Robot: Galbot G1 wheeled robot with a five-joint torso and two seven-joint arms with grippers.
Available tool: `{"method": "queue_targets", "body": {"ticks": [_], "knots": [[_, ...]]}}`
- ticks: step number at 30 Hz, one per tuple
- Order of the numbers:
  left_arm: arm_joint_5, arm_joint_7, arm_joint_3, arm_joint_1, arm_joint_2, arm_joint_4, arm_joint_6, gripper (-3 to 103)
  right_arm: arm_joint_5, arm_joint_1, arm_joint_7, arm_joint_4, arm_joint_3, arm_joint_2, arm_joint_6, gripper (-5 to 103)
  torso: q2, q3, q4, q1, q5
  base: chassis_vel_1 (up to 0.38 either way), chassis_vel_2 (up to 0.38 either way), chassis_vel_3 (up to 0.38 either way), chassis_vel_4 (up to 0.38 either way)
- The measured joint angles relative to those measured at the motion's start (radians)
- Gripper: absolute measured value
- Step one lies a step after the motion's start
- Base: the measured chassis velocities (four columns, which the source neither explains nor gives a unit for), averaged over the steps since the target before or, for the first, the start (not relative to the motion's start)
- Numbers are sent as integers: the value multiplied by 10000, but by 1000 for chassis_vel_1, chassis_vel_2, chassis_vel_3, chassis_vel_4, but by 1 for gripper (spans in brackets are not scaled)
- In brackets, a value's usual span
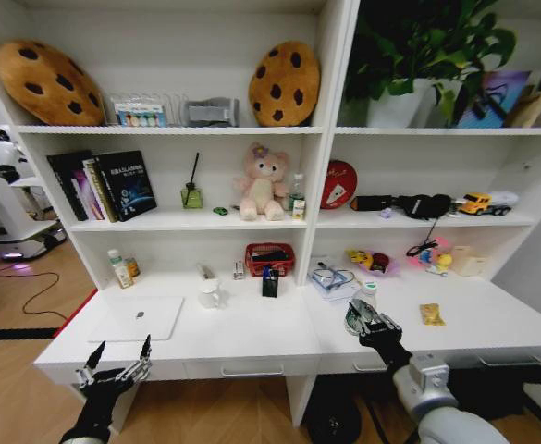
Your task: Organize the objects on the table.
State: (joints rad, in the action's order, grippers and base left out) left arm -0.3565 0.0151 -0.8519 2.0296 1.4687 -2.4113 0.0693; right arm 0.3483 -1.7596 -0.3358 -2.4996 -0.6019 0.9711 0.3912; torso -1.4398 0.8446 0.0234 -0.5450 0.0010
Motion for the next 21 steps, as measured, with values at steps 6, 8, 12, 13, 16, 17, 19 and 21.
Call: {"method": "queue_targets", "body": {"ticks": [6, 8, 12, 13, 16, 17, 19, 21], "knots": [[-1, 0, 1, 0, 1, 0, -1, 100, 507, -667, -1019, 1, 468, 121, 376, 26, -1, -2, -3, 3, 0, -130, -279, 144, 254], [0, 2, 1, 1, 1, 0, -1, 100, 1025, -916, -1673, 1, 593, 128, 730, 26, -2, -2, -1, 4, -6, 13, -147, 55, 78], [0, 5, 0, 0, -1, 0, -1, 100, 3247, -1606, -3365, 1, 752, -30, 1476, 26, 1, 0, 1, -1, -12, 1, -44, -4, -47], [0, 2, -2, 0, -2, 0, -1, 100, 4601, -1773, -3769, 0, 670, -92, 1937, 26, 0, -1, 2, -1, -16, 30, 105, -19, -69], [0, -3, -4, 0, -3, 1, -1, 100, 6028, -1705, -4231, 0, 659, -121, 2502, 26, 1, -1, 1, -2, -17, 32, 104, -17, -63], [0, -3, -4, 0, -3, 1, -1, 100, 6028, -1705, -4231, 0, 659, -121, 2502, 26, 1, -1, 1, -2, -17, 34, 104, -16, -60], [0, -3, -4, 0, -2, 0, -1, 100, 6158, -1204, -3124, 964, 938, 5, 2881, 25, 0, -2, -4, -1, -17, 19, 52, -8, -10], [0, 4, -1, 0, -2, 0, -1, 100, 5460, -982, -2103, 1918, 1113, 43, 2731, 25, 0, -2, 0, -1, -11, 0, 0, 0, 0]]}}
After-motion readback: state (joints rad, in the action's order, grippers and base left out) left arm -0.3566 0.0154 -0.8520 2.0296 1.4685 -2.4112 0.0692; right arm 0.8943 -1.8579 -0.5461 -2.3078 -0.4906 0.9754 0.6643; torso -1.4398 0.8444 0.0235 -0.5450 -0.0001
